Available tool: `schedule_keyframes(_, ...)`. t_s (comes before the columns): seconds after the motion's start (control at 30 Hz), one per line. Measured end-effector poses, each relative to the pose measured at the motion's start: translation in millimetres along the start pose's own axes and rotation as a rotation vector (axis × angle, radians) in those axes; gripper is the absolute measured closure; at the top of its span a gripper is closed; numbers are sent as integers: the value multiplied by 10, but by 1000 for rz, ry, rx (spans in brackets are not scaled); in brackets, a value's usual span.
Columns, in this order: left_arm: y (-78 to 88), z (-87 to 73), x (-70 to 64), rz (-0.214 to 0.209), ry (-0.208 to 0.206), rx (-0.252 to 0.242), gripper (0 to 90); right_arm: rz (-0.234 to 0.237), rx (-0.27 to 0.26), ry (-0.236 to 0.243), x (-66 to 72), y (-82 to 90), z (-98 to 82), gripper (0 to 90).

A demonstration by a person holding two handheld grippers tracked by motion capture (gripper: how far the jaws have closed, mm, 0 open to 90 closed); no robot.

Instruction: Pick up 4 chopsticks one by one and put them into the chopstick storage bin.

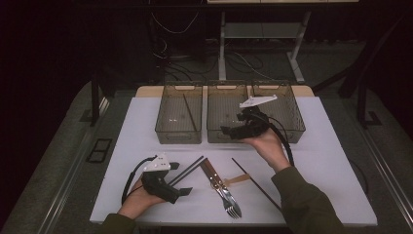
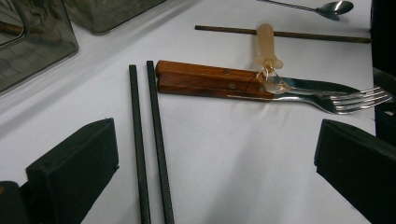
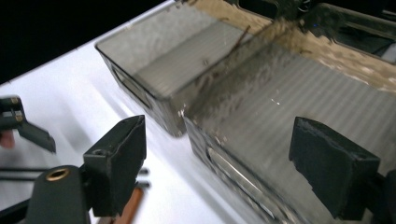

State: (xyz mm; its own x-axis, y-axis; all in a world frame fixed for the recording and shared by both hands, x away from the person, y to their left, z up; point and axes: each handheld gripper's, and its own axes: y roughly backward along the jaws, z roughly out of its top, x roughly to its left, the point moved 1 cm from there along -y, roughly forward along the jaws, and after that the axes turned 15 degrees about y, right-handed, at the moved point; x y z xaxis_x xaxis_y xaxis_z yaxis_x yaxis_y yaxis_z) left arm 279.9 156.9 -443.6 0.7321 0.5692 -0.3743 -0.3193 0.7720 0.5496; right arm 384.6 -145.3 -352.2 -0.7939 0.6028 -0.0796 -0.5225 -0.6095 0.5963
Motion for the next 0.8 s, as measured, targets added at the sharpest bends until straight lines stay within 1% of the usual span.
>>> schedule_keyframes(0.17,-3,0,1,1,-5,0,0,-6,13,-5,14,110,-159,149)
schedule_keyframes(0.23,-5,-1,0,1,-3,1,0,-3,7,-4,22,152,-229,149)
schedule_keyframes(0.3,-5,-2,-1,1,-1,1,0,1,17,-4,33,194,-303,149)
schedule_keyframes(0.37,-6,0,2,3,-4,1,0,-8,24,0,44,234,-379,150)
schedule_keyframes(0.43,-5,-2,0,4,-2,0,0,6,37,5,53,269,-454,150)
schedule_keyframes(0.5,-4,-4,-5,4,3,1,0,18,40,-3,68,308,-532,151)
schedule_keyframes(0.63,-10,-2,-2,5,-4,3,0,37,50,10,127,397,-691,160)
schedule_keyframes(0.8,-7,-4,-2,8,8,-1,0,38,78,24,200,490,-895,160)
